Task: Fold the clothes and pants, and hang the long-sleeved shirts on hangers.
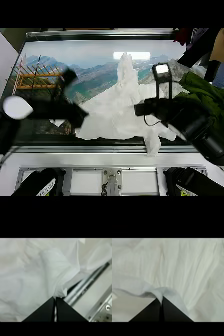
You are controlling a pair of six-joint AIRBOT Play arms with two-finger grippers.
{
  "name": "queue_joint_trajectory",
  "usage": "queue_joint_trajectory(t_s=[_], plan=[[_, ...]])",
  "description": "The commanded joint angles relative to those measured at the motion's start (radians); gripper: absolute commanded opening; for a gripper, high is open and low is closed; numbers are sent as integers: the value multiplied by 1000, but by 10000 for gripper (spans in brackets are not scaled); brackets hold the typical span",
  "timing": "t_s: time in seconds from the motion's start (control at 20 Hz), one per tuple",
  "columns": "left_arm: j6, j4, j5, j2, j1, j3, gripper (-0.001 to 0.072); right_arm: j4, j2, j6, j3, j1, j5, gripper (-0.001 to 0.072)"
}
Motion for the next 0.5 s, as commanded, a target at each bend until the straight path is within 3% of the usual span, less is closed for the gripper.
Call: queue_joint_trajectory(t_s=[0.0, 0.05, 0.1, 0.25, 0.45], plan=[[-109, 44, 18, 138, -116, -346, 124, 0, 13, 45, -88, 88, 17, 9], [-138, 44, 32, 163, -127, -377, 471, 1, 12, 45, -88, 93, 18, 9], [-175, 44, 55, 191, -127, -382, 656, 0, 12, 45, -88, 95, 18, 9], [-262, 48, 145, 261, -111, -301, 656, 0, 12, 45, -88, 95, 18, 10], [-271, 63, 172, 293, -111, -229, 656, 0, 13, 45, -88, 95, 18, 10]])
